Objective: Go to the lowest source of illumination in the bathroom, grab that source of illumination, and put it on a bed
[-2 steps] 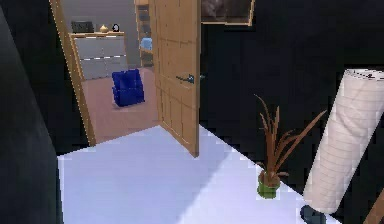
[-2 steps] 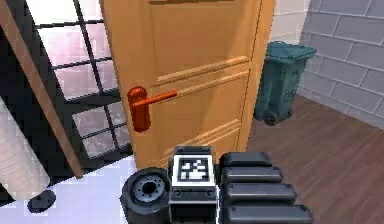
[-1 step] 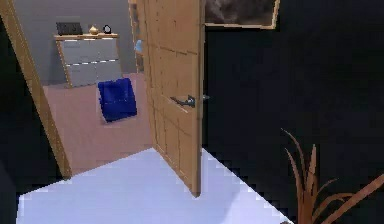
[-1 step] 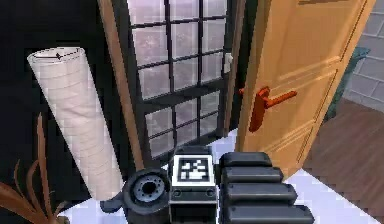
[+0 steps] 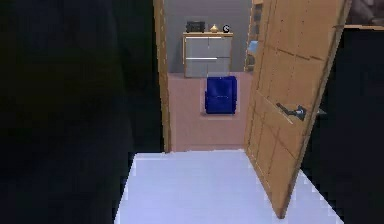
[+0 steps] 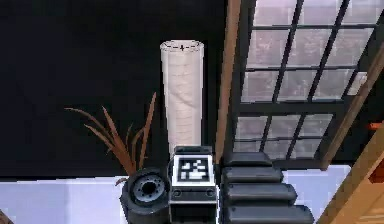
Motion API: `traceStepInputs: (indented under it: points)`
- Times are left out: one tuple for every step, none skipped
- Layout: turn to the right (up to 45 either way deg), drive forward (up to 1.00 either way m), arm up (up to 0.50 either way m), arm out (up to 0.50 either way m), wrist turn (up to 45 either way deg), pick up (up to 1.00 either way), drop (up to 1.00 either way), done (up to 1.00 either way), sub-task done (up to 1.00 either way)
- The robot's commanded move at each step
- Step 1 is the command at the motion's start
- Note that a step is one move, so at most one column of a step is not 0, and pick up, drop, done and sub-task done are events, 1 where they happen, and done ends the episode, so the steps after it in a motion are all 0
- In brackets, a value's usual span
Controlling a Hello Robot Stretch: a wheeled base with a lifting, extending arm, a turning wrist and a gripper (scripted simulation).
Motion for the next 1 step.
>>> traceStepInputs:
  points:
    - [0.0,1.0,0.0,0.0,0.0,0.0,0.0,0.0,0.0]
